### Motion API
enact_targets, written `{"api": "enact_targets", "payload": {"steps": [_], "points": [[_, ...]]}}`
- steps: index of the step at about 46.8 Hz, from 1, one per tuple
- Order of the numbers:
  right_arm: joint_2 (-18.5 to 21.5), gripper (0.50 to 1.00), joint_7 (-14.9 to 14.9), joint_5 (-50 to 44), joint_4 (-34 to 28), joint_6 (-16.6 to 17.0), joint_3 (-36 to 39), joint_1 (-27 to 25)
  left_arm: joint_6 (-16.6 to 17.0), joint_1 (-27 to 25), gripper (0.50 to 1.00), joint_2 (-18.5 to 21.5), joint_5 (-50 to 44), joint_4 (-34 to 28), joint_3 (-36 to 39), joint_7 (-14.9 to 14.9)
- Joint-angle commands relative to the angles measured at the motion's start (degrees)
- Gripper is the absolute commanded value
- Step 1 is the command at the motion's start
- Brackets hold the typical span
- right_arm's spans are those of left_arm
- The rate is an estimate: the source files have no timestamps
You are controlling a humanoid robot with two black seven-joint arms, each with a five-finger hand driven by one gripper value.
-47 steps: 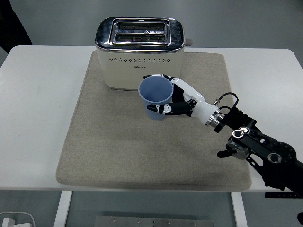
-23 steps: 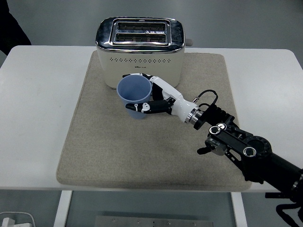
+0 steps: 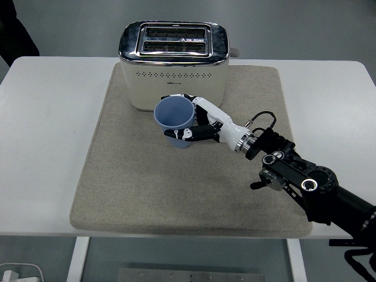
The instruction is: Put the water cup in front of the bread machine
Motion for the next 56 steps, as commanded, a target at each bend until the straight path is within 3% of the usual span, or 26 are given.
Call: {"api": "enact_targets", "payload": {"steps": [1, 14, 35, 39, 46, 56], "points": [[0.0, 0.740, 0.0, 0.0, -0.1, 0.0, -0.2, 0.0, 0.0, 0.0, 1.000, 0.0, 0.0, 0.0, 0.0, 0.0], [0.0, 0.750, 0.1, 0.3, -0.1, -2.1, -1.8, -0.4, 0.0, 0.0, 1.000, 0.0, 0.0, 0.0, 0.0, 0.0], [0.0, 0.772, 0.1, 0.3, 0.0, -2.2, -1.8, -1.5, 0.0, 0.0, 1.000, 0.0, 0.0, 0.0, 0.0, 0.0], [0.0, 0.791, 0.1, 0.5, 0.0, -2.4, -1.8, -1.6, 0.0, 0.0, 1.000, 0.0, 0.0, 0.0, 0.0, 0.0], [0.0, 0.893, 0.0, 0.9, 0.0, -2.7, -1.8, -1.7, 0.0, 0.0, 1.000, 0.0, 0.0, 0.0, 0.0, 0.0], [0.0, 0.926, 0.0, 0.9, 0.0, -2.2, -1.7, -1.8, 0.0, 0.0, 1.000, 0.0, 0.0, 0.0, 0.0, 0.0]]}}
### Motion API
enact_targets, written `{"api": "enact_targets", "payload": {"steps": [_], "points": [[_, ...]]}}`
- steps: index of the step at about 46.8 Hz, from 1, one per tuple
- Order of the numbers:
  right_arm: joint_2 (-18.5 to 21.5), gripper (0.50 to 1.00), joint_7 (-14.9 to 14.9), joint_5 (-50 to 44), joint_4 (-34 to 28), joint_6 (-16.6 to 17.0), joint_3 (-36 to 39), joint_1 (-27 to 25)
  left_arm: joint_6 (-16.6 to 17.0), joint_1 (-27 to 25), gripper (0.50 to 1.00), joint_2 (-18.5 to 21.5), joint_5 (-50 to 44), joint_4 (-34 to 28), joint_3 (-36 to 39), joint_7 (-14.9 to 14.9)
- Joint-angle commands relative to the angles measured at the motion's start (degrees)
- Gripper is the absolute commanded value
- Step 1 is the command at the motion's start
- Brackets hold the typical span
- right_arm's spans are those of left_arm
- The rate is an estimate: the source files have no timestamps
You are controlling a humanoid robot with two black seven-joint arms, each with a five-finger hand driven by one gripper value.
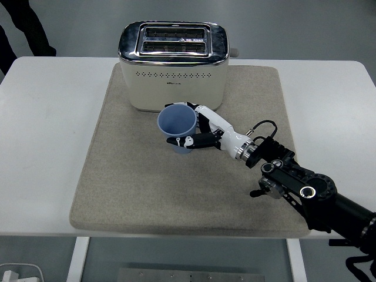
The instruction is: Put the water cup in front of the bread machine
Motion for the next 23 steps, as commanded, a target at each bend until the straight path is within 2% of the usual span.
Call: {"api": "enact_targets", "payload": {"steps": [1, 23], "points": [[0.0, 0.926, -0.1, 0.0, 0.0, 0.4, 0.1, 0.1, 0.0, 0.0, 1.000, 0.0, 0.0, 0.0, 0.0, 0.0], [0.0, 0.926, -0.2, 0.0, 0.1, 0.7, 0.0, 0.4, 0.0, 0.0, 1.000, 0.0, 0.0, 0.0, 0.0, 0.0]]}}
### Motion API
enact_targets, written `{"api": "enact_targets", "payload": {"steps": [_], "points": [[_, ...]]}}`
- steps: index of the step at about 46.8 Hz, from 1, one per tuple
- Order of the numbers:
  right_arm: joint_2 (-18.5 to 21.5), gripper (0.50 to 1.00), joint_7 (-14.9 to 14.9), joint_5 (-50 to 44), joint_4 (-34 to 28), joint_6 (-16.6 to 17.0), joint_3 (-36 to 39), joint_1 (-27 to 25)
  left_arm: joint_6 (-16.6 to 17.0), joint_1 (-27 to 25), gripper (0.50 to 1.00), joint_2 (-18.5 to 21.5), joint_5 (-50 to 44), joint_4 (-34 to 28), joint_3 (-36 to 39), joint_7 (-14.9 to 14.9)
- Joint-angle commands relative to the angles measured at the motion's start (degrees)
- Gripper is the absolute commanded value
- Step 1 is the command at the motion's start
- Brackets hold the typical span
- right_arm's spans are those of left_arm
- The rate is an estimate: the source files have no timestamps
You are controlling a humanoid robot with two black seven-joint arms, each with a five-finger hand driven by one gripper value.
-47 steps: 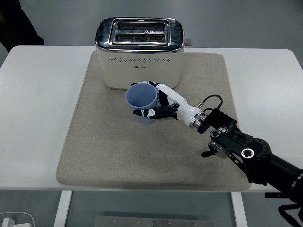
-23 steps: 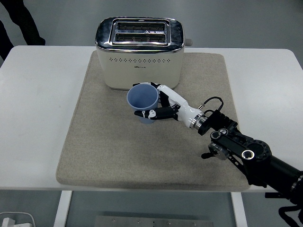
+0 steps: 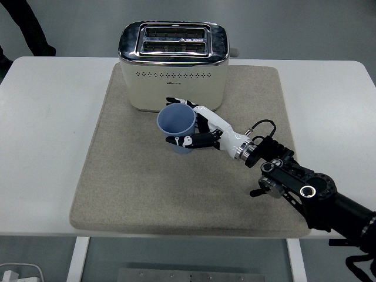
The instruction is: Put the water cup in front of the bread machine
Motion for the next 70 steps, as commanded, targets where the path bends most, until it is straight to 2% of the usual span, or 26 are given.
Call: {"api": "enact_targets", "payload": {"steps": [1, 41, 57, 70], "points": [[0.0, 0.926, 0.0, 0.0, -0.1, 0.0, 0.1, 0.0, 0.0, 0.0, 1.000, 0.0, 0.0, 0.0, 0.0, 0.0], [0.0, 0.928, 0.0, 0.3, 0.4, 0.9, 0.8, -0.6, 0.0, 0.0, 1.000, 0.0, 0.0, 0.0, 0.0, 0.0], [0.0, 0.928, 0.1, 0.4, 0.4, 2.3, 1.1, -1.1, 0.0, 0.0, 1.000, 0.0, 0.0, 0.0, 0.0, 0.0], [-1.1, 0.928, 0.1, 2.7, 0.1, 2.4, 1.0, -1.0, 0.0, 0.0, 1.000, 0.0, 0.0, 0.0, 0.0, 0.0]]}}
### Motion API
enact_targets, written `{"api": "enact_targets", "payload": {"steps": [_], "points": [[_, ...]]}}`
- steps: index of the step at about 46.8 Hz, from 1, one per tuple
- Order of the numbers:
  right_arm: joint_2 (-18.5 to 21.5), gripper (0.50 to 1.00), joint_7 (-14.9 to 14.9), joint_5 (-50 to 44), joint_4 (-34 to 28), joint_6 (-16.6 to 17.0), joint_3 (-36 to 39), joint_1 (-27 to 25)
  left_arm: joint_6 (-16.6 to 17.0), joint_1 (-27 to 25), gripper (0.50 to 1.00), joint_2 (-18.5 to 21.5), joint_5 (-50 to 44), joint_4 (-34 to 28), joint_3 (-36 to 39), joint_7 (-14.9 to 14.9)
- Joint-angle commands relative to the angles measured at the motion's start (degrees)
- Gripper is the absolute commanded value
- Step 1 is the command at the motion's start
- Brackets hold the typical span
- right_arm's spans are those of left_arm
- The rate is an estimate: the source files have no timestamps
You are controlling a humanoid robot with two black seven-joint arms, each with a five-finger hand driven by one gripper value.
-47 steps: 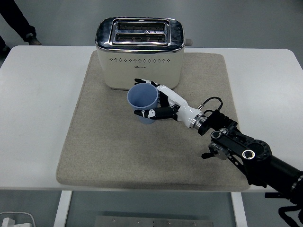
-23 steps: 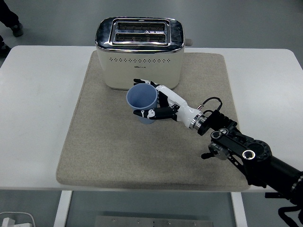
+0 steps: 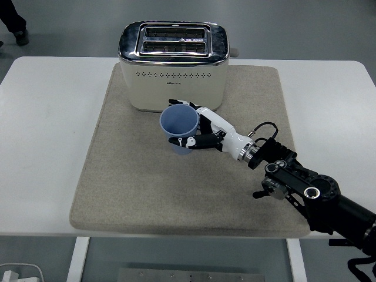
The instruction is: Put the water cup in front of the bread machine
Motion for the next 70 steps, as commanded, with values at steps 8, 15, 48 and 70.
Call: {"api": "enact_targets", "payload": {"steps": [8, 15, 48, 70], "points": [[-1.2, 0.928, 0.0, 2.2, -0.3, 0.9, -0.2, 0.3, 0.0, 0.0, 1.000, 0.0, 0.0, 0.0, 0.0, 0.0], [-1.6, 0.928, 0.0, 2.4, -0.3, 0.9, -0.1, 0.2, 0.0, 0.0, 1.000, 0.0, 0.0, 0.0, 0.0, 0.0], [-5.5, 0.928, -0.1, 7.0, 3.3, 2.2, 0.1, -0.2, 0.0, 0.0, 1.000, 0.0, 0.0, 0.0, 0.0, 0.0], [-8.1, 0.928, -0.1, 7.1, 4.6, 2.3, 0.1, -1.2, 0.0, 0.0, 1.000, 0.0, 0.0, 0.0, 0.0, 0.0]]}}
